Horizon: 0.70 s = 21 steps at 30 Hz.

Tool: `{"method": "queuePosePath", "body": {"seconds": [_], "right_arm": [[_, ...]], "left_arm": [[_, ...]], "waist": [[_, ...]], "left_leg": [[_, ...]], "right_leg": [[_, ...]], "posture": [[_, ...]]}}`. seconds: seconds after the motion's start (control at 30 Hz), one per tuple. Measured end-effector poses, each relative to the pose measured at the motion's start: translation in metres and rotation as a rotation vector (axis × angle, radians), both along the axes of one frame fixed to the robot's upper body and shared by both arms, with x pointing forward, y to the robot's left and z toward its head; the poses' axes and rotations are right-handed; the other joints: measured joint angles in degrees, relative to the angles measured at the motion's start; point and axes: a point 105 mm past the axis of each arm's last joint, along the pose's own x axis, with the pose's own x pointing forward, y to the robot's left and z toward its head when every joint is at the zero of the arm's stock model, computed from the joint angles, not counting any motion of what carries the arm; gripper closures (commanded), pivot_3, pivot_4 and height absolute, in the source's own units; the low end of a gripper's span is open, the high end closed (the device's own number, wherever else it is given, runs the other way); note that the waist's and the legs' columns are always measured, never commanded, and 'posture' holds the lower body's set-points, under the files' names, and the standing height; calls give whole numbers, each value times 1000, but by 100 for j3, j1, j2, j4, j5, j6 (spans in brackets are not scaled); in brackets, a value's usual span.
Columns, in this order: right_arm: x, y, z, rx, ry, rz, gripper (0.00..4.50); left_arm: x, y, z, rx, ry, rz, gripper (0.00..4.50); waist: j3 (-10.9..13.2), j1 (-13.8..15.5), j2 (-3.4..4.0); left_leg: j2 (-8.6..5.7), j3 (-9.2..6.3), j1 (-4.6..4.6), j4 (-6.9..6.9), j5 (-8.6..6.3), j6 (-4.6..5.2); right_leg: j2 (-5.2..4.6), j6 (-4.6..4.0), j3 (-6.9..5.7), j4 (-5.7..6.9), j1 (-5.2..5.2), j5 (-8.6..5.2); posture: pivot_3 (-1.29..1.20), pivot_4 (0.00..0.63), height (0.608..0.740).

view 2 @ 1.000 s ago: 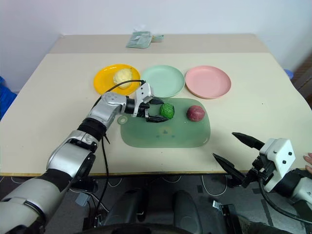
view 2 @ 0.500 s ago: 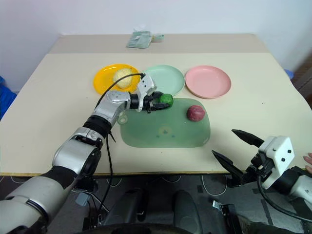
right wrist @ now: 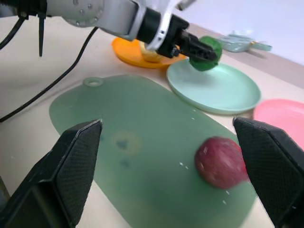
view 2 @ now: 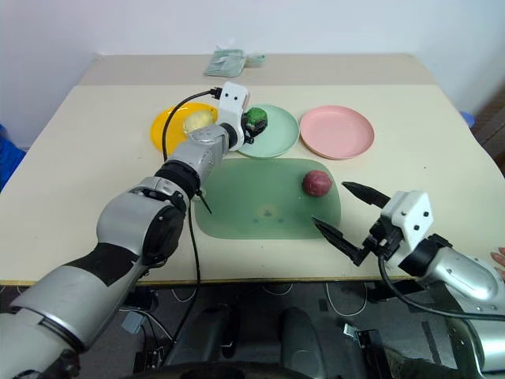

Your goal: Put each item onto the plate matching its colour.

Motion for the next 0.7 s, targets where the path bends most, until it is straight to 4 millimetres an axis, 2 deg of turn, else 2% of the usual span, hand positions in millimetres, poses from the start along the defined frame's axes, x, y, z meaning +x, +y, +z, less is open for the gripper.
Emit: {"method": "queuePosePath", "body": {"seconds": [0.03, 0.13, 0.23, 0.33, 0.4, 0.47, 0.6, 0.63, 0.7], "right_arm": [[3, 0, 0, 2, -4, -2, 0], [10, 0, -3, -4, -6, -12, 0], [18, -1, -4, 1, -5, -25, 0], [26, -3, -6, 2, -4, -48, 0], [33, -4, -11, 7, 9, -57, 0], [43, -6, -16, 7, 21, -79, 0], [67, -12, -29, 3, 57, -118, 0], [70, -16, -32, -1, 63, -128, 0], [82, -13, -36, 3, 70, -107, 0]], "left_arm": [[0, -1, -1, -4, 2, 3, 80], [-1, -3, -4, -15, 6, 5, 80], [-3, -7, 1, -37, -24, -29, 80], [-4, -5, 11, -47, -122, -75, 80], [-10, 3, 9, -61, -197, -119, 80], [-24, 20, -5, -51, -249, -196, 80], [-85, 77, -43, 4, -222, -381, 80], [-98, 84, -44, 7, -209, -426, 80], [-133, 103, -34, 27, -204, -545, 80]], "waist": [[0, 4, 1], [0, 11, 1], [-1, 0, 1], [-4, -14, 7], [-8, -37, 14], [-15, -93, 28], [-15, -204, 37], [-13, -171, 41], [-12, -145, 44]], "left_leg": [[0, 0, 0, 0, 0, 0], [-2, 0, 0, -1, 0, 0], [-2, 0, -2, -1, 0, -1], [-2, 1, 0, -5, 1, -2], [0, 8, 5, -12, 1, -4], [2, 18, 13, -24, 1, -6], [16, 23, 9, -34, 3, -16], [17, 20, 8, -34, 4, -17], [16, 14, 7, -21, 3, -17]], "right_leg": [[0, 0, 0, 0, 0, 0], [-1, 0, 0, 0, 0, 0], [-1, -1, 1, 1, -4, 1], [-1, -1, 4, 2, -5, 1], [-1, -2, 13, 2, -8, 2], [-2, -4, 29, 6, -9, 2], [-4, -13, 51, 7, -31, 4], [-6, -14, 50, 7, -29, 4], [-8, -20, 45, 4, -21, 8]], "posture": [[0, 150, 740], [0, 150, 740], [0, 150, 740], [0, 150, 740], [0, 150, 740], [0, 150, 740], [0, 150, 740], [0, 150, 740], [0, 150, 740]]}}
